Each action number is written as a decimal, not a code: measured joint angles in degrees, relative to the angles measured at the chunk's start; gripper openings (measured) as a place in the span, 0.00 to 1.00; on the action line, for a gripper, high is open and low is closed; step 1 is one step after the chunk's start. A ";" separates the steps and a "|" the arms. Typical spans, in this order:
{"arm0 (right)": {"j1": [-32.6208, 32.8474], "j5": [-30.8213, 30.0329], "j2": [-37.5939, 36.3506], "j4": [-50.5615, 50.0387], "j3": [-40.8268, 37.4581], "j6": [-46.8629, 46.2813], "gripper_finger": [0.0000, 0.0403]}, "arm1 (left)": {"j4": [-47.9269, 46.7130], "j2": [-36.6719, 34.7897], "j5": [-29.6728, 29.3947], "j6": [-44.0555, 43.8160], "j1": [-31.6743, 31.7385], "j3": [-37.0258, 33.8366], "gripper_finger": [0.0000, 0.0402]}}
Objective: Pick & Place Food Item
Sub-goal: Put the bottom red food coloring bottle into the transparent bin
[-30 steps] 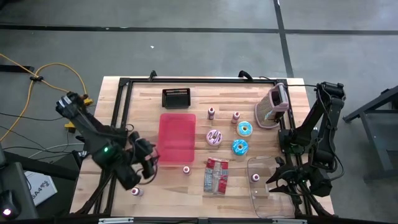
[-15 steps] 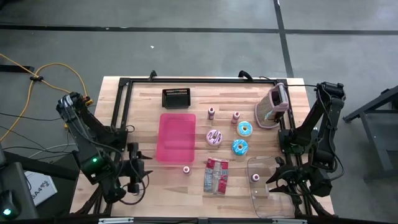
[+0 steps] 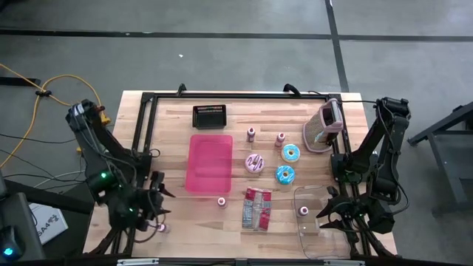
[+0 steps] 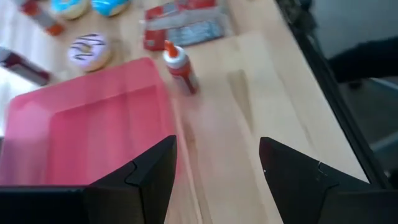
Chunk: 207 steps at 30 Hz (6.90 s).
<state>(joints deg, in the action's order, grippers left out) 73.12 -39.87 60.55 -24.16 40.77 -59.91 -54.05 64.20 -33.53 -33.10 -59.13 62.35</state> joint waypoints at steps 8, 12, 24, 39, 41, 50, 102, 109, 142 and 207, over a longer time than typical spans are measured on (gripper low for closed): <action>0.00 -0.01 -0.02 -0.01 0.00 0.01 0.37 | 10.34 -12.48 4.29 5.34 -6.14 -12.14 0.55; 0.00 0.01 -0.02 0.00 0.00 0.00 0.37 | 14.09 -17.15 4.79 5.92 -8.98 -16.95 0.55; 0.00 0.00 -0.02 -0.01 0.00 0.01 0.37 | 21.23 -23.93 5.26 0.66 -15.15 -28.01 0.55; 0.00 -0.01 -0.02 0.00 0.00 0.01 0.37 | 23.28 -26.64 1.72 -7.97 -21.76 -36.43 0.55; 0.00 -0.01 -0.02 0.00 0.00 0.01 0.37 | 23.25 -25.52 1.76 -7.97 -21.84 -36.87 0.55; 0.00 0.01 -0.02 -0.01 0.00 0.01 0.37 | 23.05 -21.78 9.31 -7.83 -19.33 -37.03 0.55; 0.02 -0.01 -0.02 0.00 0.00 0.01 0.37 | 34.00 -8.76 32.77 19.02 3.50 -37.03 0.55; 0.02 0.00 -0.02 0.00 0.00 0.01 0.37 | 37.26 -5.55 32.76 18.20 2.04 -37.03 0.55; 0.02 -0.01 -0.02 -0.02 0.00 -0.01 0.37 | 53.95 5.88 34.88 22.64 1.44 -37.11 0.55; 0.01 -0.01 -0.02 0.00 0.01 0.01 0.37 | 63.84 1.30 35.10 19.72 14.60 -39.13 0.36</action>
<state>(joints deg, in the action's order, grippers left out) 73.13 -39.88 60.53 -24.16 40.79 -59.90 9.79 65.51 1.56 -13.38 -44.53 23.22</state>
